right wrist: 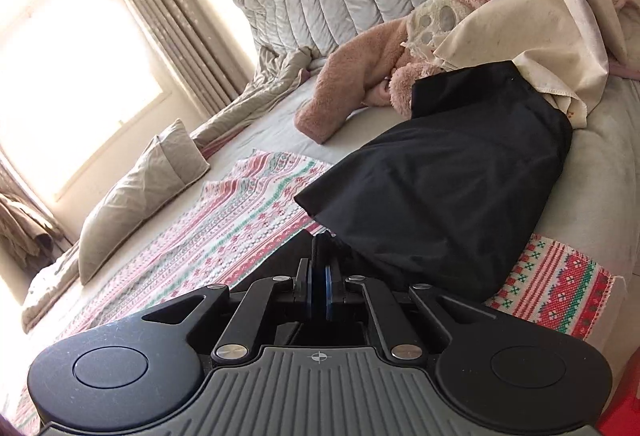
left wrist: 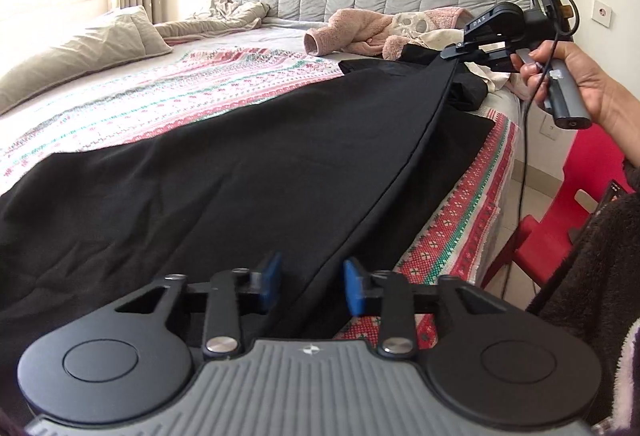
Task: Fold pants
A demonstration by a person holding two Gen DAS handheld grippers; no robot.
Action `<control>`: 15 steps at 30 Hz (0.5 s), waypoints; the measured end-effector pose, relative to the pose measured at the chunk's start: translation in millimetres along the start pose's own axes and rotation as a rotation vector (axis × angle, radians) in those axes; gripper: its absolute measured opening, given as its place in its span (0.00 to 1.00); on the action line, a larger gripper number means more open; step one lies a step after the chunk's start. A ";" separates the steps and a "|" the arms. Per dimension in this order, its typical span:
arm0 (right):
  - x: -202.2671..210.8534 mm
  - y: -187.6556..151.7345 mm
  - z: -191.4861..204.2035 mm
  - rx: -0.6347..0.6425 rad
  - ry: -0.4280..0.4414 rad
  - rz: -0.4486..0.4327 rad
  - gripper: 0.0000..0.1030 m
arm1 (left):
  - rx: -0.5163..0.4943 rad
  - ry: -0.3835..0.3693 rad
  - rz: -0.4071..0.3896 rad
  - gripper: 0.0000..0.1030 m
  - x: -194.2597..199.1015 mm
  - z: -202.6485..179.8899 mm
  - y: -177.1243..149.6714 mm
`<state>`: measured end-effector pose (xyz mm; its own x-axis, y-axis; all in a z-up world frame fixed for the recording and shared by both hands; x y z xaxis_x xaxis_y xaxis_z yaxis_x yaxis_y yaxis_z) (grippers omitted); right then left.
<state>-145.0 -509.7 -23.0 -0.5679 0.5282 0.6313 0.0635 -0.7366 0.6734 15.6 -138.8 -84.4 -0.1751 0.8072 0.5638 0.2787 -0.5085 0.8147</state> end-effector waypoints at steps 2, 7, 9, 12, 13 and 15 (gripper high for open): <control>-1.7 -2.2 -0.2 0.037 -0.038 0.012 0.05 | -0.024 0.030 -0.010 0.19 3.0 -0.8 1.8; -4.5 -20.6 -5.2 0.179 -0.142 0.041 0.05 | -0.081 0.007 -0.017 0.19 16.6 -8.5 6.3; -4.0 -28.7 -9.6 0.217 -0.165 0.056 0.05 | -0.091 -0.005 0.009 0.19 15.8 -10.1 1.8; -1.5 -40.6 -16.2 0.276 -0.198 0.070 0.05 | -0.103 -0.015 0.041 0.19 11.7 -12.4 -5.3; -2.4 -43.3 -17.1 0.292 -0.209 0.073 0.05 | -0.104 -0.016 0.049 0.19 10.6 -12.5 -6.9; -6.2 -49.5 -18.3 0.324 -0.237 0.086 0.05 | -0.105 -0.020 0.056 0.19 9.4 -13.4 -8.7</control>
<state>-159.6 -484.2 -67.4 -0.3463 0.5810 0.7365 0.3795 -0.6312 0.6764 -1.1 -130.9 -84.4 -0.1429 0.7817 0.6071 0.1869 -0.5811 0.7921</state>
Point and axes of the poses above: each gripper's, at about its wrist camera, not at the fingertips, and x roughly against the way its jaws point, z to its left, y to its top, the point moved 7 cm from there along -x, roughly the way its jaws point, and after that the axes turned 12 degrees about -y, right-handed, at the moved point
